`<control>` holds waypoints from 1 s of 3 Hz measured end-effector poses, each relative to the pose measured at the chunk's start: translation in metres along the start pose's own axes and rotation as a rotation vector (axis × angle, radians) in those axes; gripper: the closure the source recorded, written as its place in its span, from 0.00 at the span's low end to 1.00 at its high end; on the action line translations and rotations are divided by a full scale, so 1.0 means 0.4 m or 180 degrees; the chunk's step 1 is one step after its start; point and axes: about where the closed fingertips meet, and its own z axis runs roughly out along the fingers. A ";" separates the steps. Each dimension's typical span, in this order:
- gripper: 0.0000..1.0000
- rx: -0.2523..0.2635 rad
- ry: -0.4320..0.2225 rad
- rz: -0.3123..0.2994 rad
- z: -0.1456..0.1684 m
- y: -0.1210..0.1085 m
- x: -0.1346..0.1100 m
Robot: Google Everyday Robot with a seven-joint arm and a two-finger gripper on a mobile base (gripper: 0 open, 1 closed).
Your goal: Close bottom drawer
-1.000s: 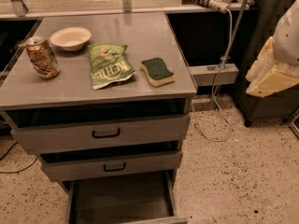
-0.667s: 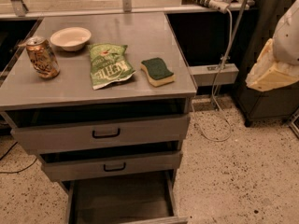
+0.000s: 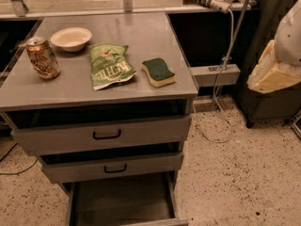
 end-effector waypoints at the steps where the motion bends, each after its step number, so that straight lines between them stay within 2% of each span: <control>1: 1.00 -0.0021 -0.0026 0.0065 0.024 0.015 0.001; 2: 1.00 -0.0150 -0.0114 0.0185 0.099 0.068 0.003; 3: 1.00 -0.0466 -0.0131 0.0344 0.245 0.166 0.020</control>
Offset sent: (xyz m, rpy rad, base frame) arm -0.0299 0.0218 -0.1070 0.1171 0.1311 -0.0625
